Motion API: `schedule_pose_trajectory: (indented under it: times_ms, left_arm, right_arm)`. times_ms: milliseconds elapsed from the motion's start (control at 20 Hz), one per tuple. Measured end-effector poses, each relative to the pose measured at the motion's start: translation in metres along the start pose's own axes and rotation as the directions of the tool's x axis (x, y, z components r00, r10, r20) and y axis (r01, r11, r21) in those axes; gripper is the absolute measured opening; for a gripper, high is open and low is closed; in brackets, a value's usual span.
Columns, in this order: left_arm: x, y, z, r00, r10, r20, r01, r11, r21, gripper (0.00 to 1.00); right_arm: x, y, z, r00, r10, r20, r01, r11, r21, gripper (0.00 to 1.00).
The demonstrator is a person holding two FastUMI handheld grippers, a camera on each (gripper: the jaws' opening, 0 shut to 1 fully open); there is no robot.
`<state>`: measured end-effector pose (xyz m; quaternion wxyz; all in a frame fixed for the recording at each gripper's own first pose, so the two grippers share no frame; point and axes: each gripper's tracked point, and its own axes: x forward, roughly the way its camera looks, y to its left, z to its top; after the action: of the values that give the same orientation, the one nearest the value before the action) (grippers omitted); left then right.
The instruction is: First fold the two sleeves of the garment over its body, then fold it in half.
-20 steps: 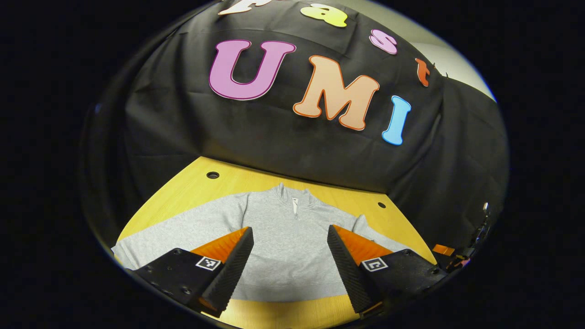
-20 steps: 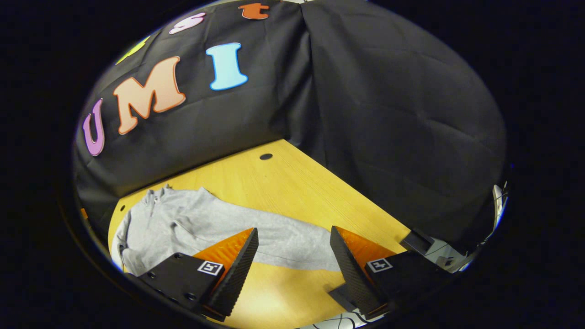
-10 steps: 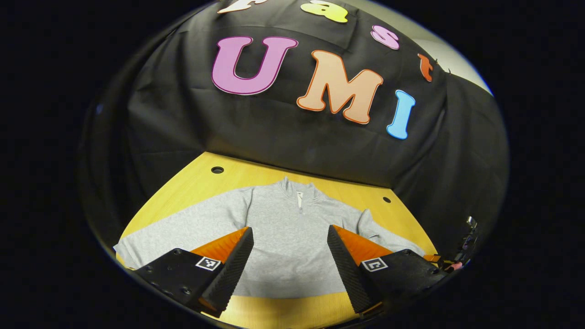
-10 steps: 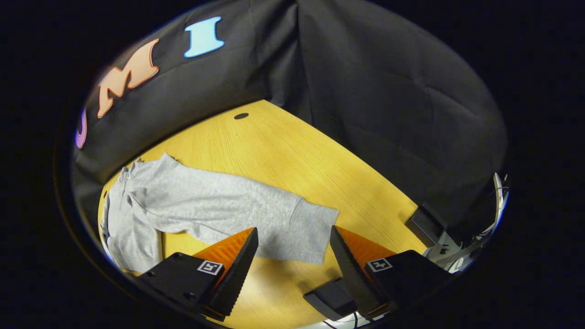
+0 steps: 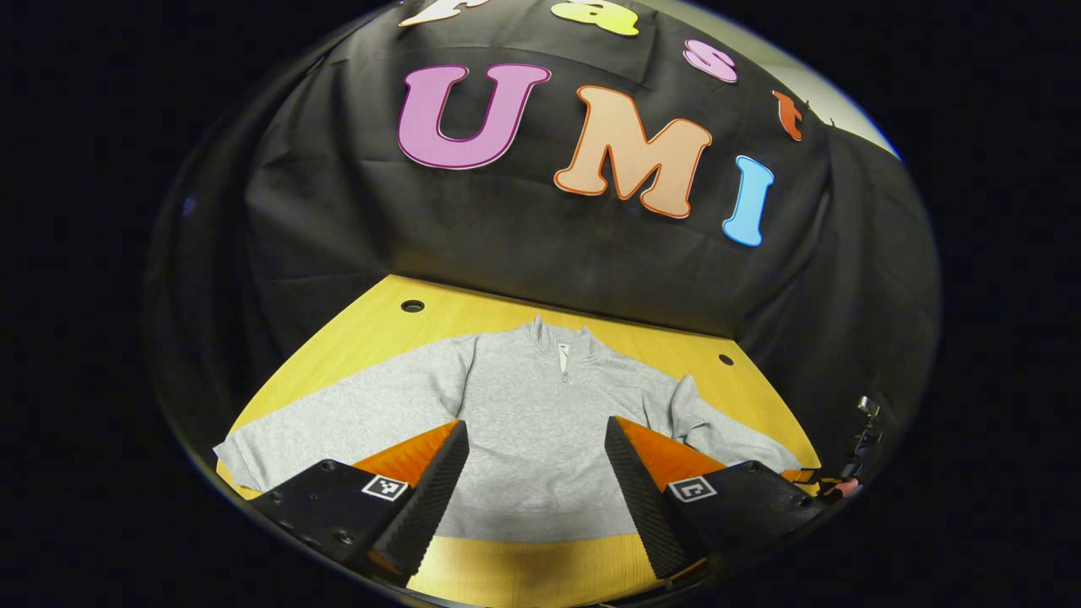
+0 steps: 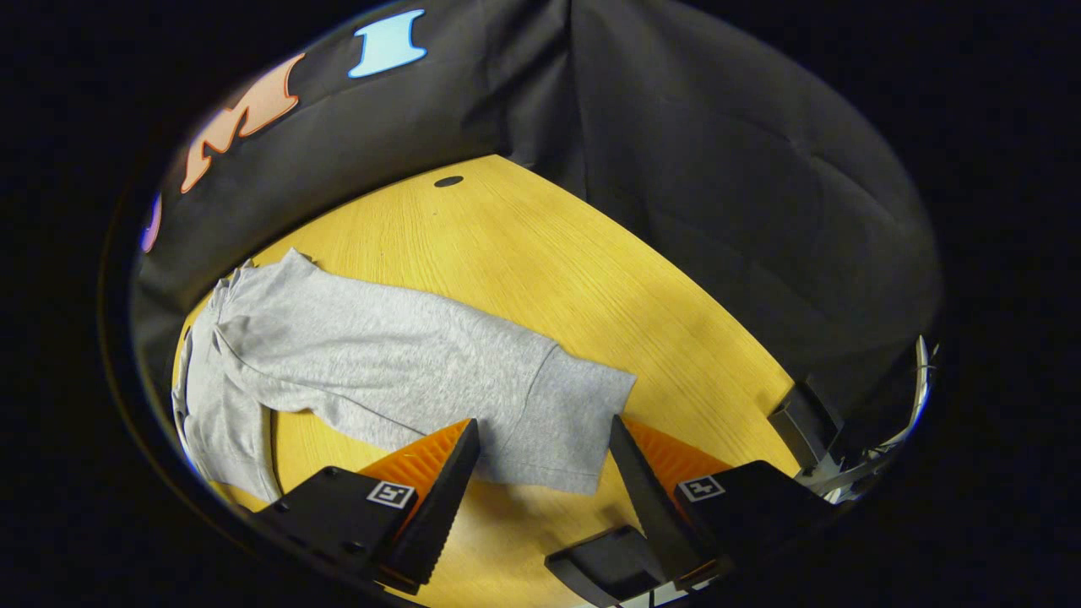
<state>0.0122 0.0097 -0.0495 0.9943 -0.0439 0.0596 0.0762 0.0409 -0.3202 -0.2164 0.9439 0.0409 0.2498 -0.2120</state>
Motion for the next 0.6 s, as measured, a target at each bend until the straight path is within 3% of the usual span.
schedule_pose_trajectory:
  times_ms: [100,150,250,300,450,600]
  left_arm:
    - [0.000,-0.003,-0.004,1.000,0.007,-0.005,-0.007,1.000,-0.004,0.95]
    - [0.000,-0.004,-0.004,1.000,0.010,-0.006,-0.011,1.000,-0.007,0.95]
    - [-0.001,-0.004,-0.006,1.000,0.017,-0.009,-0.017,1.000,-0.013,0.95]
    - [-0.001,-0.004,-0.008,1.000,0.021,-0.009,-0.021,1.000,-0.017,0.95]
    - [0.000,-0.008,-0.012,0.999,0.036,-0.005,-0.036,0.998,-0.044,0.95]
    - [-0.007,-0.008,-0.018,0.998,0.063,0.003,-0.063,0.995,-0.077,0.95]
  right_arm:
    - [0.001,0.002,0.001,1.000,0.011,-0.010,-0.011,1.000,-0.012,0.93]
    - [-0.001,0.004,0.003,1.000,0.017,-0.013,-0.017,1.000,-0.008,0.87]
    - [-0.004,0.005,0.005,0.999,0.015,-0.033,-0.015,1.000,0.008,0.56]
    - [-0.002,0.004,0.005,0.999,0.018,-0.044,-0.018,1.000,0.009,0.57]
    - [-0.002,0.007,0.006,0.998,0.027,-0.057,-0.026,0.999,0.031,0.20]
    - [-0.002,0.008,0.006,0.998,0.027,-0.056,-0.028,1.000,-0.010,0.11]
